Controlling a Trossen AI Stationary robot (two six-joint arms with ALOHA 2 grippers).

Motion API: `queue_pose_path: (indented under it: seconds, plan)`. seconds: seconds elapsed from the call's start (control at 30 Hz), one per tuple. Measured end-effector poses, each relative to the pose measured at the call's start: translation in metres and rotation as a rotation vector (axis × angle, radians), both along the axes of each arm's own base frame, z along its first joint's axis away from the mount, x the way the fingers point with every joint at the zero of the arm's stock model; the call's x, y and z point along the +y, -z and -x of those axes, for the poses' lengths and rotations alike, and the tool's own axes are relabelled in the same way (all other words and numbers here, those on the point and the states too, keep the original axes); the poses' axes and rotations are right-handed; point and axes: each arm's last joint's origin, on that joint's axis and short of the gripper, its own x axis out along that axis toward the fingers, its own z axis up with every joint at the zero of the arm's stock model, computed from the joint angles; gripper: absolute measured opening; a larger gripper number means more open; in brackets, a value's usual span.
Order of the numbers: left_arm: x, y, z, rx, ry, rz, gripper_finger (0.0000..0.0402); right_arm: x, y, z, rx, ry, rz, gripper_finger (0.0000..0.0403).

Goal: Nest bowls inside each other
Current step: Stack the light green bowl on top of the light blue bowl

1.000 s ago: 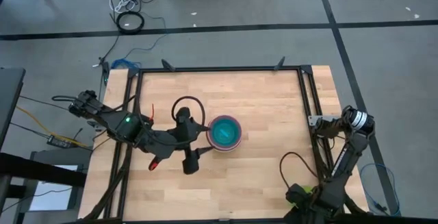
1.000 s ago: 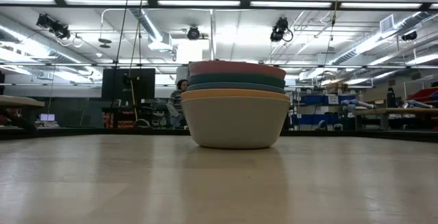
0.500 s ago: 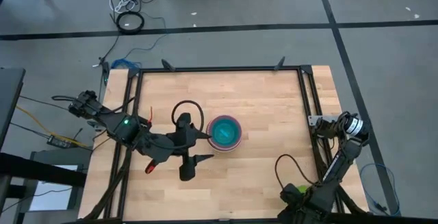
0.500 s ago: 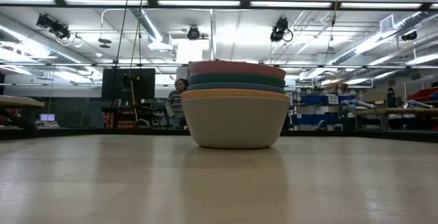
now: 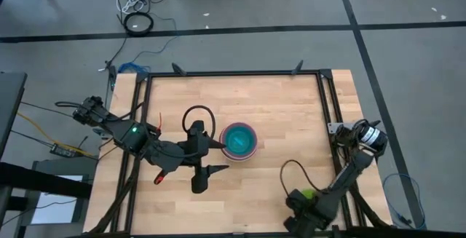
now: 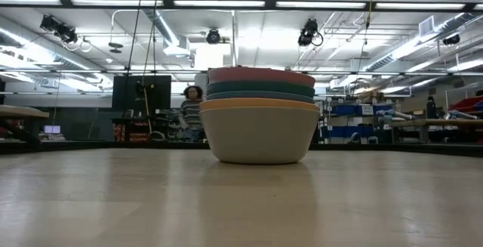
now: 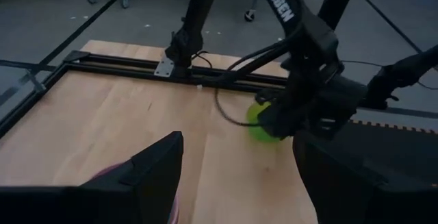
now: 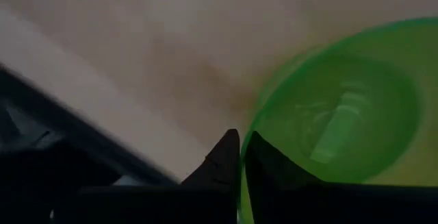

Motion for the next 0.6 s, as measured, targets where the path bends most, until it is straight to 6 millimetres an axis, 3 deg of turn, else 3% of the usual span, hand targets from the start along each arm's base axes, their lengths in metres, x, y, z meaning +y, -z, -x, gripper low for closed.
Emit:
queue_pose_path:
  seconds: [0.13, 0.23, 0.43, 0.6]
  plan:
    - [0.001, 0.0, 0.0, -0.004, -0.019, -0.009, 0.0284, -0.029, -0.004, -0.026, -0.001, -0.06, 0.091, 0.0002]
    - [0.002, 0.001, 0.001, -0.005, -0.071, -0.04, 0.0284, -0.051, -0.019, -0.049, -0.016, -0.114, 0.148, 0.0]
    - [0.007, 0.005, 0.004, 0.037, -0.144, -0.112, 0.0284, -0.085, -0.083, -0.088, -0.117, -0.212, 0.303, 0.0]
    - [0.01, 0.005, 0.008, 0.041, -0.205, -0.158, 0.0284, -0.108, -0.135, -0.121, -0.319, -0.269, 0.361, 0.0]
